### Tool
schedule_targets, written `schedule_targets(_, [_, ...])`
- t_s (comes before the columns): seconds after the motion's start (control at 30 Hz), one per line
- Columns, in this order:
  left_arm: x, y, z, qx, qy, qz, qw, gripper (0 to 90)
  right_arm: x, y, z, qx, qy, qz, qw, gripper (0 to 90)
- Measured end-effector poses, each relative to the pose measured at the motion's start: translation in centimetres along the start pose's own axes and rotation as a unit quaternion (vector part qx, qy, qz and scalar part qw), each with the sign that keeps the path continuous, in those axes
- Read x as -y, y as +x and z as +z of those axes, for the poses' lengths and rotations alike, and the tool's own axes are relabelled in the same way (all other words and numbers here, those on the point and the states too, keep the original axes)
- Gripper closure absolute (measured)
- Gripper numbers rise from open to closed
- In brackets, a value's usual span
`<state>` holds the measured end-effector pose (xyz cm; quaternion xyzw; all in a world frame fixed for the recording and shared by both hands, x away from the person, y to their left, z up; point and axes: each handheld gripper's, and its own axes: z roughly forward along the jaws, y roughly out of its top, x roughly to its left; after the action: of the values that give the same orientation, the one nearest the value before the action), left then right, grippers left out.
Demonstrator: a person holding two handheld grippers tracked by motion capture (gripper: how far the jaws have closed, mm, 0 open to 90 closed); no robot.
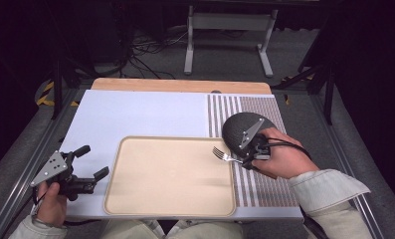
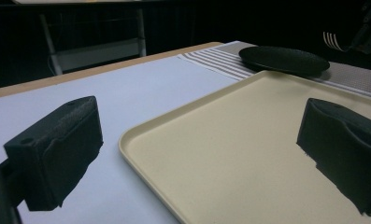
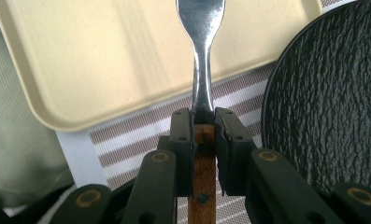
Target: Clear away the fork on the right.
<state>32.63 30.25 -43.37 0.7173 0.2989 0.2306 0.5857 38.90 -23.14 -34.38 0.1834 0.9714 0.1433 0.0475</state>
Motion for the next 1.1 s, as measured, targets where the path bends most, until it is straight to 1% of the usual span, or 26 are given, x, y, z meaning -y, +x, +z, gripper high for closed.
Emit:
schedule_targets(0.03, [0.0,0.0,0.0,0.0,0.0,-0.001,1.0,0.8,-0.3,0.2,0.0,0.002,-0.001,0.011,0.9999,78.0])
schedule_targets(0.1, [0.0,0.0,0.0,0.001,0.0,-0.001,1.0,0.8,-0.7,0.4,0.0,-0.001,-0.005,0.024,0.9997,78.0])
schedule_targets(0.13, [0.0,0.0,0.0,0.001,0.0,0.001,1.0,0.8,-0.9,0.5,0.0,0.0,-0.007,0.029,0.9995,78.0])
schedule_targets(0.17, [0.0,0.0,0.0,0.002,0.001,0.001,1.0,0.8,-1.1,0.5,0.0,0.0,-0.011,0.029,0.9995,78.0])
schedule_targets(0.2, [0.0,0.0,0.0,0.002,0.001,0.001,1.0,0.8,-1.4,0.6,0.0,0.0,-0.012,0.037,0.9992,78.0])
schedule_targets(0.23, [0.0,0.0,0.0,0.002,0.001,0.001,1.0,0.8,-1.4,0.6,0.0,0.0,-0.012,0.037,0.9992,78.0])
schedule_targets(0.3, [0.0,0.0,-0.1,0.0,0.0,-0.002,1.0,0.8,-1.9,0.8,0.0,0.002,-0.021,0.053,0.9984,78.0])
schedule_targets(0.33, [0.0,0.0,-0.1,0.002,0.001,0.0,1.0,0.8,-2.1,0.9,0.0,0.0,-0.025,0.068,0.9974,78.0])
schedule_targets(0.4, [0.0,0.0,-0.1,0.001,-0.001,0.0,1.0,0.8,-2.5,1.0,0.1,-0.003,-0.031,0.084,0.996,78.0])
schedule_targets(0.5, [0.0,0.0,-0.1,0.001,-0.003,-0.001,1.0,0.8,-3.2,1.3,0.2,0.003,-0.033,0.098,0.9946,78.0])
schedule_targets(0.6, [0.0,0.0,-0.1,0.002,-0.001,0.0,1.0,0.8,-3.8,1.4,0.3,-0.003,-0.035,0.116,0.9927,78.0])
schedule_targets(0.8, [0.0,0.0,-0.1,0.002,-0.003,-0.001,1.0,0.8,-4.5,1.6,0.7,-0.005,-0.035,0.145,0.9888,78.0])
schedule_targets(0.93, [0.0,0.0,-0.1,0.002,-0.003,-0.001,1.0,0.8,-5.0,1.7,1.1,-0.005,-0.032,0.156,0.9873,78.0])
schedule_targets(0.97, [0.0,0.0,-0.1,0.003,-0.003,-0.001,1.0,0.8,-5.2,1.8,1.1,-0.006,-0.032,0.162,0.9863,78.0])
schedule_targets(1.0, [0.0,0.0,-0.1,0.003,-0.003,-0.001,1.0,0.8,-5.2,1.8,1.1,-0.006,-0.032,0.162,0.9863,78.0])
schedule_targets(1.1, [0.0,0.0,-0.1,0.002,-0.005,-0.002,1.0,0.8,-5.6,2.0,1.4,-0.003,-0.03,0.176,0.984,78.0])
